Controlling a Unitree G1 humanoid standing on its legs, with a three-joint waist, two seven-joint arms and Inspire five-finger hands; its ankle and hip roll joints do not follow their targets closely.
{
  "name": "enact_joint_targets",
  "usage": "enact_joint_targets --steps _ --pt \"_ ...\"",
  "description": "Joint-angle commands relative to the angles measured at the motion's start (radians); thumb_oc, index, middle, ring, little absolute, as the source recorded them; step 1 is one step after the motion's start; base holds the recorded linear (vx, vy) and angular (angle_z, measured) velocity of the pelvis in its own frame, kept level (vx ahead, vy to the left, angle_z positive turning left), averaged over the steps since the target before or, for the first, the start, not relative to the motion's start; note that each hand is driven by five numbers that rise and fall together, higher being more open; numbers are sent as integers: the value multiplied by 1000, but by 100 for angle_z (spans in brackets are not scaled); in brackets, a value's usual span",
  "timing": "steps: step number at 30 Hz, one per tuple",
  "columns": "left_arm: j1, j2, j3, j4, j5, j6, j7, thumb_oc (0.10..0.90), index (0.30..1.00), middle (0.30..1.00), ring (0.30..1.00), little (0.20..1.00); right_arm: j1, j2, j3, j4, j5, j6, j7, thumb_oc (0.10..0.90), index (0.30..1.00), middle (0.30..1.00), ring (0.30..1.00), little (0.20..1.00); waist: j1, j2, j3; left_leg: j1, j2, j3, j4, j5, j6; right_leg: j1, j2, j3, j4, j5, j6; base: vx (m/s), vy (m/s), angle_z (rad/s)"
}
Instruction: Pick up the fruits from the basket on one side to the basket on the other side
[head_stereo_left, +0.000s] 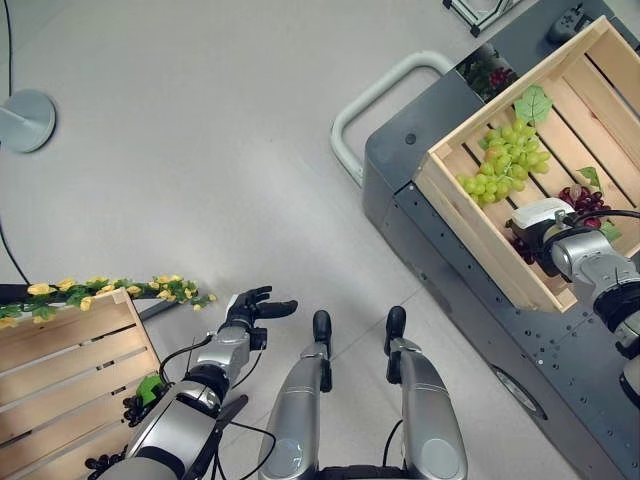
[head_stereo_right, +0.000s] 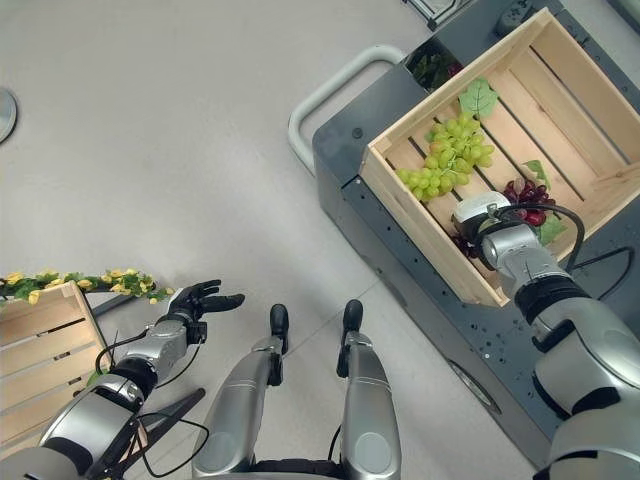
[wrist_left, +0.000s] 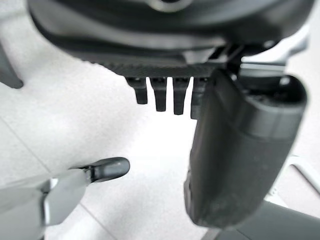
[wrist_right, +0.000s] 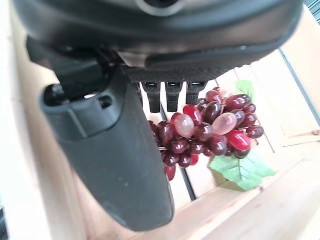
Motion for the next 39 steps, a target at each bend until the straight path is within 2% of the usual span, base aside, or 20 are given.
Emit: enact_joint_targets --steps 1,5,6,7,8,9,10,12,16,20,26,30,33,35,37,39 --pt "-10 56 -7 -19 -4 -45 15 800 900 900 900 900 -87 -17 40 70 -76 26 -49 800 900 900 900 900 24 -11 -13 -73 32 43 149 -47 -23 -26 -18 -24 105 -19 3 0 0 0" --pt "-41 60 -11 -10 -23 -59 14 800 900 900 900 900 -102 3 44 103 -91 60 -103 800 900 900 900 900 23 0 -13 -110 27 43 155 -45 -20 -68 -16 -24 121 -18 2 -5 -3 1" --pt "-45 61 -11 -9 -85 -40 26 800 900 900 900 900 -107 5 48 107 -93 73 -118 800 900 900 900 900 23 2 -13 -119 26 42 157 -46 -19 -78 -15 -24 126 -18 3 -48 -21 3" --pt "-32 35 -9 4 -28 -59 58 800 900 900 900 900 -99 11 25 117 -108 87 -134 800 900 900 900 900 28 3 -13 -132 20 37 159 -47 -15 -90 -9 -27 134 -24 1 -51 -30 0" --pt "-17 22 -12 9 -21 -88 62 800 900 900 900 900 -96 13 22 121 -109 97 -140 747 820 820 820 820 31 4 -13 -139 17 34 159 -47 -14 -94 -7 -29 135 -26 0 -63 -36 2" --pt "21 4 -17 14 -52 -145 41 800 900 900 900 900 -88 12 20 125 -110 114 -142 568 552 552 552 552 36 7 -13 -147 11 26 157 -46 -14 -100 -6 -32 134 -28 0 -56 -25 3" --pt "99 -18 -21 6 -30 -236 40 800 900 900 900 900 -59 1 3 118 -112 139 -152 400 300 300 300 300 44 13 -13 -155 1 16 151 -44 -14 -104 -7 -40 125 -25 0 -53 -17 5" --pt "232 -18 -31 -61 -10 -341 34 800 900 900 900 900 -20 -42 -21 74 -99 179 -133 400 300 300 300 300 59 29 -13 -168 -14 0 145 -42 -14 -113 -13 -51 115 -18 -1 -40 -1 6" --pt "352 33 -17 -192 -1 -397 1 800 900 900 900 900 16 -114 -48 34 -95 194 -114 400 300 300 300 300 82 55 -13 -172 -28 -14 143 -44 -8 -116 -23 -60 119 -21 -6 -11 15 5" --pt "400 66 -6 -262 5 -399 -26 800 900 900 900 900 20 -149 -57 61 -93 179 -89 400 300 300 300 300 103 70 -13 -170 -36 -20 148 -46 0 -111 -29 -68 127 -23 -11 -10 18 16" --pt "432 78 -10 -296 19 -403 -23 800 900 900 900 900 28 -157 -66 108 -60 162 -107 400 300 300 300 300 116 72 -13 -161 -38 -25 146 -44 5 -98 -31 -72 121 -18 -12 -10 4 5" --pt "443 79 -5 -295 28 -410 -27 800 900 900 900 900 38 -167 -88 127 21 160 -146 400 300 300 300 300 115 70 -13 -141 -38 -21 135 -40 5 -79 -29 -69 105 -10 -11 -7 43 0" --pt "452 79 -3 -303 32 -407 -17 800 900 900 900 900 50 -181 -133 132 175 134 -227 400 300 300 300 300 110 66 -13 -114 -37 -18 122 -38 6 -54 -24 -64 87 -5 -11 -3 63 -2" --pt "460 72 4 -299 31 -404 -10 800 900 900 900 900 79 -184 -204 126 299 101 -301 400 300 300 300 300 102 61 -13 -88 -36 -13 113 -39 6 -29 -21 -56 72 -2 -12 3 75 -2" --pt "463 69 9 -298 30 -401 -8 800 900 900 900 900 99 -186 -250 119 336 77 -337 400 300 300 300 300 97 57 -13 -73 -35 -10 107 -41 6 -16 -19 -51 63 -1 -12 10 56 -3" --pt "477 61 20 -301 31 -396 -4 800 900 900 900 900 163 -190 -366 76 431 42 -390 400 300 300 300 300 81 47 -13 -25 -35 -3 87 -44 6 27 -14 -41 35 5 -10 16 75 -4"
